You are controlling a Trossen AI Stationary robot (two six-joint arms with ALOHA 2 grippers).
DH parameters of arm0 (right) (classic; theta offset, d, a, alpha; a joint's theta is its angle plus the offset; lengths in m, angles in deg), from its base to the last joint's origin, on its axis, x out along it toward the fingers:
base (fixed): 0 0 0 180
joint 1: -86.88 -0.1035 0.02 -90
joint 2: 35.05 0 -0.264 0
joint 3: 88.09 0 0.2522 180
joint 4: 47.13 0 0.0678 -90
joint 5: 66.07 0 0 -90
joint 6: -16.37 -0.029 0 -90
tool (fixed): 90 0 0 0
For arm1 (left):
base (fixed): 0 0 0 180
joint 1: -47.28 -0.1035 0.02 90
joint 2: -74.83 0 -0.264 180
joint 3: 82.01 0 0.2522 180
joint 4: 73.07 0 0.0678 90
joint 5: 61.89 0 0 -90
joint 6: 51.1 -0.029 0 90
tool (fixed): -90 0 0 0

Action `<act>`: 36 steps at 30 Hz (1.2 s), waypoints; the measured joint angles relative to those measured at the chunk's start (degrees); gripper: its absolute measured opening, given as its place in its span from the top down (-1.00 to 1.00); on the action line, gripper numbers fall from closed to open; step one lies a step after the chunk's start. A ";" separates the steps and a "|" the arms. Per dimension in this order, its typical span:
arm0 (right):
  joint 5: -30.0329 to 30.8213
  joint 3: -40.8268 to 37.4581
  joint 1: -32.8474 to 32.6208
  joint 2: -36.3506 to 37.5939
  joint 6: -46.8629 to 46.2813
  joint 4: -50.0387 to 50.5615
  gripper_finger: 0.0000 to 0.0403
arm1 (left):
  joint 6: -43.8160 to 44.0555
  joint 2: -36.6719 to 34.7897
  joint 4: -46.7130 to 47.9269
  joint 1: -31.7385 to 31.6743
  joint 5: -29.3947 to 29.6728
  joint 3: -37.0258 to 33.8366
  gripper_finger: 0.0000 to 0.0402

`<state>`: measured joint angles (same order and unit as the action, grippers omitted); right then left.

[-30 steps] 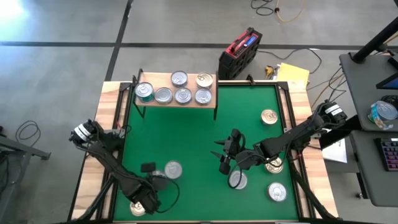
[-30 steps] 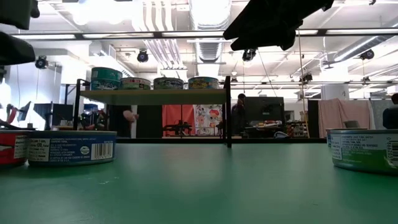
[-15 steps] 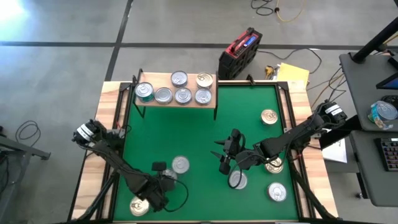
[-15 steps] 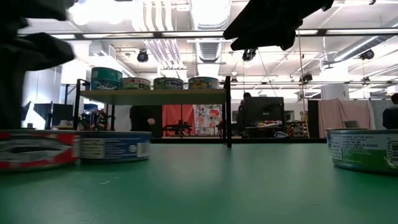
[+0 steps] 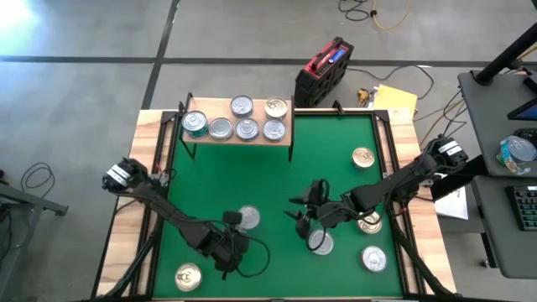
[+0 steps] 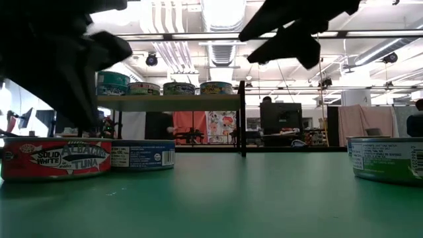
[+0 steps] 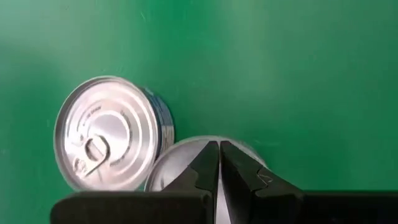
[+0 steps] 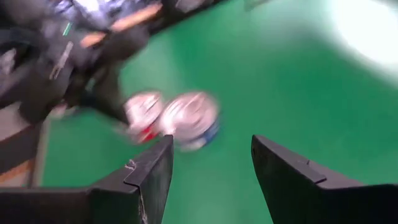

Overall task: Stack canned seafood by type on shelf
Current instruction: Put the middle left red tuna can on the shelf

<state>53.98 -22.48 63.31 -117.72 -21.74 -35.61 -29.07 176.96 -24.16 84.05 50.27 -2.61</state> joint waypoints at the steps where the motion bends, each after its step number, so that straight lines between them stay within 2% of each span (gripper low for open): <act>1: -2.60 -0.09 0.00 0.00 -0.33 -0.03 -0.02 | 0.37 -0.37 1.20 0.45 0.00 0.25 1.00; 11: -7.79 0.61 1.27 -4.32 -12.17 -3.64 -0.02 | 8.29 -1.31 16.68 2.93 -0.09 -0.25 1.00; 17: -12.29 4.06 1.46 -12.28 -20.63 -6.57 -0.02 | 8.47 -1.53 15.85 3.62 1.11 -3.51 1.00; 26: -17.23 17.12 0.87 -25.26 -22.71 -7.10 -0.02 | 11.47 -1.61 15.15 6.37 -0.64 -4.72 1.00; 33: -18.00 24.78 0.31 -30.99 -22.52 -6.28 -0.02 | 11.33 -1.66 14.85 6.83 -0.28 -4.72 1.00; 36: -15.81 26.91 0.22 -32.89 -22.55 -5.81 -0.02 | 11.11 -1.66 14.84 6.84 -0.25 -4.72 1.00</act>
<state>38.18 4.43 63.53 -150.61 -44.29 -41.42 -17.96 175.30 -9.32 90.89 50.02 -7.33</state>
